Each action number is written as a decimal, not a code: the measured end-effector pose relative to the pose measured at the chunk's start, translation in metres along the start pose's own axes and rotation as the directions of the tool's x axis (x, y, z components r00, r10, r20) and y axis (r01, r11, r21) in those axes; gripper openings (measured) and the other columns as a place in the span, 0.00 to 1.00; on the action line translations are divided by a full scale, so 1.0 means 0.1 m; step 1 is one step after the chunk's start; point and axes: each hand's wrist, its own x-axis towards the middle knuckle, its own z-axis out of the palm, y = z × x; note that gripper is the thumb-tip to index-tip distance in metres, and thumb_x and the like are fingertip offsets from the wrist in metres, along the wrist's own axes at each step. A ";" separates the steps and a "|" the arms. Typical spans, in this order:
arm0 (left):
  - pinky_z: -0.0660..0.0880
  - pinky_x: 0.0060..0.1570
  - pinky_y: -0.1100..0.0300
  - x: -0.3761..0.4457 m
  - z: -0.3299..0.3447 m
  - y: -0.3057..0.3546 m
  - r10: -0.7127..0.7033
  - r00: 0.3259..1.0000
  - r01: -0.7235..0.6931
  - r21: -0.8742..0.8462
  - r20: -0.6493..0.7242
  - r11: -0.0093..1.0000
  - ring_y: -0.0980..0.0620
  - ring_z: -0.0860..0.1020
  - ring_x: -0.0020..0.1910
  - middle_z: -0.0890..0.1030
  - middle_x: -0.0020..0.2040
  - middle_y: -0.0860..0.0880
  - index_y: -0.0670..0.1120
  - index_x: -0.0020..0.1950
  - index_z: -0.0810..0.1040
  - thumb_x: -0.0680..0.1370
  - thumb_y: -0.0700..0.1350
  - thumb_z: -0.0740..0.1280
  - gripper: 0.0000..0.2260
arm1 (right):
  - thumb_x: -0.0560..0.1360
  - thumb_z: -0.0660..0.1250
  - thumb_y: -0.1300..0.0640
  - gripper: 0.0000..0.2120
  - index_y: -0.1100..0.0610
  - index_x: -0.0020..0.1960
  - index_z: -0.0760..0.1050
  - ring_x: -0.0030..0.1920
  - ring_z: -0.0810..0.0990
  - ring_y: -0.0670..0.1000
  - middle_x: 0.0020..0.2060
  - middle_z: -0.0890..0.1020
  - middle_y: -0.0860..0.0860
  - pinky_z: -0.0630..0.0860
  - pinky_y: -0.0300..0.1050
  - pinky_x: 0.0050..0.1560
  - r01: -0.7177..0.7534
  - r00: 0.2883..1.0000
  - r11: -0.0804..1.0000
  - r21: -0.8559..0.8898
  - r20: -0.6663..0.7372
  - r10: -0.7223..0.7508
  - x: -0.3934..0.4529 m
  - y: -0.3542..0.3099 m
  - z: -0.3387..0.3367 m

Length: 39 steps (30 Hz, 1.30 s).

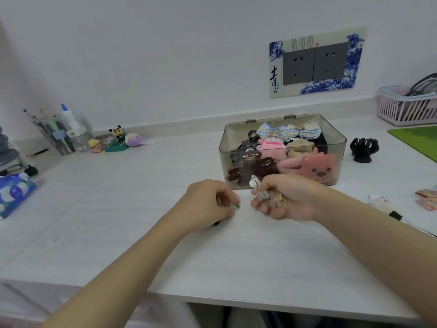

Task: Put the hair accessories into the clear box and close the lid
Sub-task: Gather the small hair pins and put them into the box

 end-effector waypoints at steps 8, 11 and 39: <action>0.67 0.32 0.77 -0.03 -0.20 0.18 0.082 0.993 -0.105 -0.313 -0.085 0.944 0.65 0.76 0.33 0.80 0.37 0.55 0.46 0.46 0.82 0.68 0.38 0.76 0.09 | 0.76 0.54 0.58 0.11 0.60 0.49 0.73 0.29 0.79 0.50 0.33 0.78 0.54 0.63 0.34 0.19 -0.080 0.978 0.984 0.158 0.202 0.047 -0.01 0.04 0.07; 0.67 0.34 0.78 -0.01 -0.14 0.26 0.127 0.987 -0.153 -0.340 -0.099 0.928 0.65 0.77 0.36 0.82 0.40 0.54 0.47 0.46 0.81 0.67 0.37 0.76 0.11 | 0.79 0.51 0.48 0.18 0.60 0.51 0.73 0.33 0.81 0.52 0.33 0.78 0.55 0.66 0.34 0.20 -0.148 0.950 0.937 0.318 0.309 0.045 0.00 0.04 0.09; 0.74 0.41 0.66 0.27 0.08 0.03 0.013 0.999 -0.012 -0.010 0.051 1.000 0.60 0.79 0.37 0.84 0.42 0.53 0.50 0.44 0.83 0.67 0.49 0.75 0.08 | 0.79 0.56 0.53 0.13 0.61 0.43 0.72 0.19 0.67 0.43 0.29 0.72 0.52 0.56 0.31 0.14 0.032 0.987 0.821 0.570 0.110 -0.114 -0.15 -0.35 -0.15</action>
